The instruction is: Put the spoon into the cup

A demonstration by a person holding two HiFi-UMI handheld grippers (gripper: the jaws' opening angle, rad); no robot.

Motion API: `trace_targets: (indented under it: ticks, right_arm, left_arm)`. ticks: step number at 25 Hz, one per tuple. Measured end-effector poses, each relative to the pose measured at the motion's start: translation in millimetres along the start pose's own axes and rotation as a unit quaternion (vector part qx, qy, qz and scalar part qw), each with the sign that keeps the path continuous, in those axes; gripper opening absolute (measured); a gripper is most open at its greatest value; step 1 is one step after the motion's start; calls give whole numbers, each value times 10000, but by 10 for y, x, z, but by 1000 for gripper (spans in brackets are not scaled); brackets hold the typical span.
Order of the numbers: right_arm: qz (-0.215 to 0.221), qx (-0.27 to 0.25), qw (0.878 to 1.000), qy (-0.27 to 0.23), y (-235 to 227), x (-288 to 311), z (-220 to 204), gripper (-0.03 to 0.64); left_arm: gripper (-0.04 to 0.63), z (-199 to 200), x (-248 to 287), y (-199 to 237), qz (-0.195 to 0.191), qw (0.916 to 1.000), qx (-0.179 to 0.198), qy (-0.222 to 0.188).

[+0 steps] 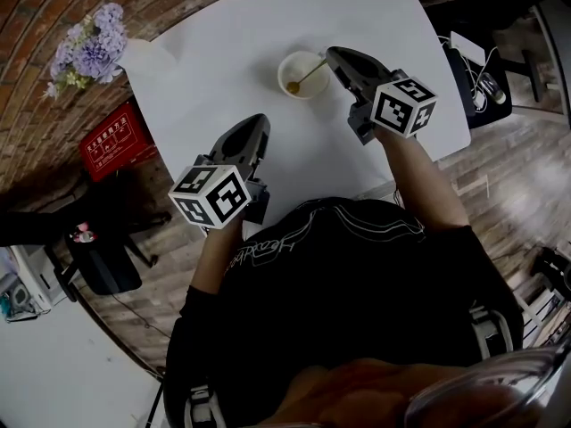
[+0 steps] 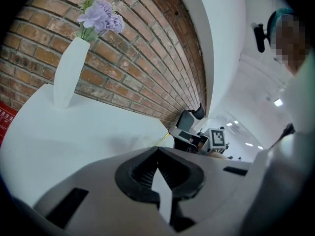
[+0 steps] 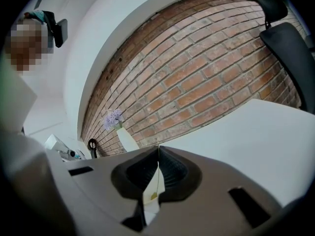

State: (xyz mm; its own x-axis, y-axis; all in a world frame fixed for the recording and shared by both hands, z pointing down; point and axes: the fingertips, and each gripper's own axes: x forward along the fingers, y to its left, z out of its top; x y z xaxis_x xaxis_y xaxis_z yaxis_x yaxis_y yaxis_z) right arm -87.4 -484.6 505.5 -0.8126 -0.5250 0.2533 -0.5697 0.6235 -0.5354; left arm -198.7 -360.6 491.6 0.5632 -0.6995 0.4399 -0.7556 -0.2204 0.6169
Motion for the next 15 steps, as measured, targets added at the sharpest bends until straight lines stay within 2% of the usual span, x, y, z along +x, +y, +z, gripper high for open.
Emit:
trace_targets:
  ticks: [15]
  right_arm:
    - [-24,34,9999,106,-144,31,-96,0]
  left_arm:
    - [3,-42,-22,5,23,10000,19,46]
